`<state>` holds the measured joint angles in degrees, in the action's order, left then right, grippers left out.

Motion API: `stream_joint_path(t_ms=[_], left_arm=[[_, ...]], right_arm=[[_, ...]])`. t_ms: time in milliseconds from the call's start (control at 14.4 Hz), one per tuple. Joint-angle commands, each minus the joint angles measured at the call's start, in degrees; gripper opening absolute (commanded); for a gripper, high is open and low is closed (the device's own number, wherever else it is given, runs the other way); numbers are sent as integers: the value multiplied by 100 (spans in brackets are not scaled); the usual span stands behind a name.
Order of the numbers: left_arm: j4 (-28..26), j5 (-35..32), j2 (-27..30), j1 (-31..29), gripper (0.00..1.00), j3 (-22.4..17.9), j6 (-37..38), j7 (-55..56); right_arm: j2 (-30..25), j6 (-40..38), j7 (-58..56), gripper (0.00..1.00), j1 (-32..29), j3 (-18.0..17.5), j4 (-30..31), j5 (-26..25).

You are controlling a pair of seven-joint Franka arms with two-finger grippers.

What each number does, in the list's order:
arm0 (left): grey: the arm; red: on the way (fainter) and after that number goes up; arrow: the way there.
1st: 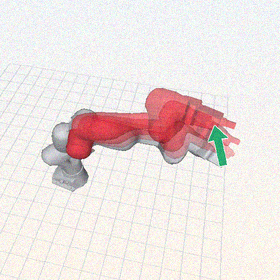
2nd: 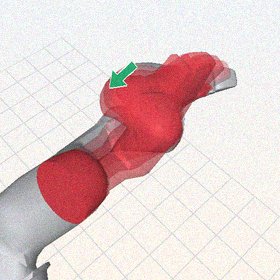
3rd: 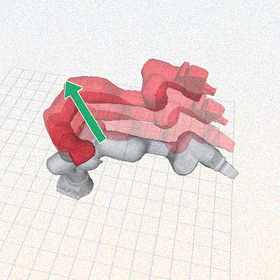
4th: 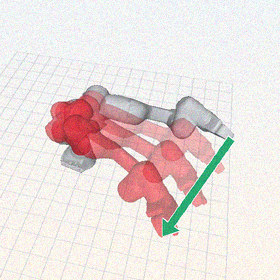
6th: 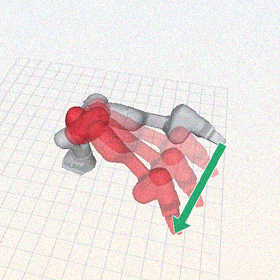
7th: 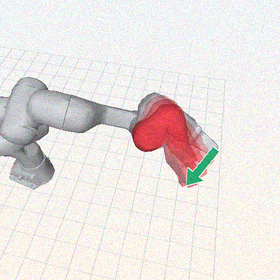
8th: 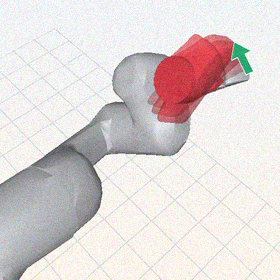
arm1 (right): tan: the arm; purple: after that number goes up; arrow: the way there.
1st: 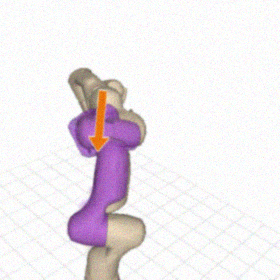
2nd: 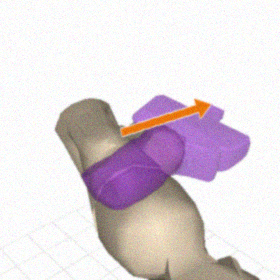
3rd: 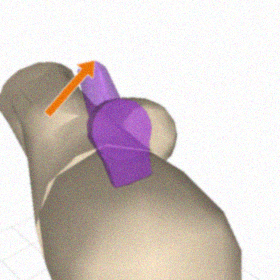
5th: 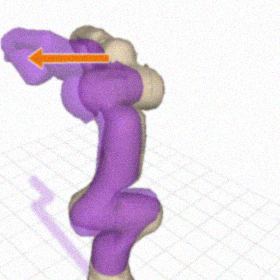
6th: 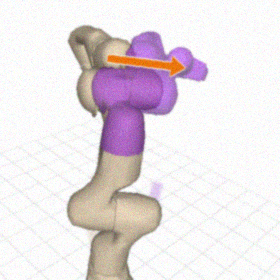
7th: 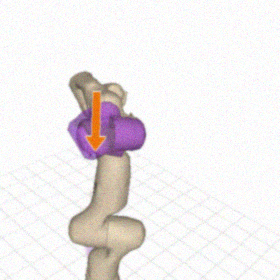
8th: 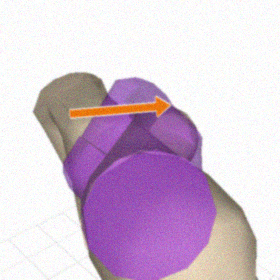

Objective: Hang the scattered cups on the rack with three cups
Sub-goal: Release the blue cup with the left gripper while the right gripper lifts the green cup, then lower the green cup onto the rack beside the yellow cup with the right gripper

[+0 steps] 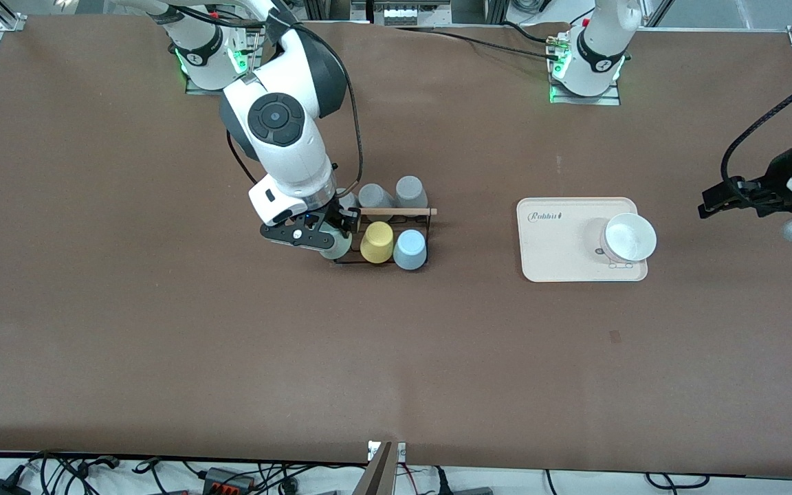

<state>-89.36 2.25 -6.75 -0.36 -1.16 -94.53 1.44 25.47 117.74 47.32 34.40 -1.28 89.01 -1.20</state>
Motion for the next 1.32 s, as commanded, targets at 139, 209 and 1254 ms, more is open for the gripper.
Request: stream_joint_path(t_ms=[139,209,1254], left_arm=[[-810,-66,683,10,100,36,-242,6],[-811,-75,736,10,100,28,-216,6],[-441,-31,569,1,100,10,-82,146]], right_arm=[[195,-41,57,22,76,-101,-112,41],[221,-41,58,22,93,-101,-103,41],[362,29,-4,24,85,-101,126,-38]])
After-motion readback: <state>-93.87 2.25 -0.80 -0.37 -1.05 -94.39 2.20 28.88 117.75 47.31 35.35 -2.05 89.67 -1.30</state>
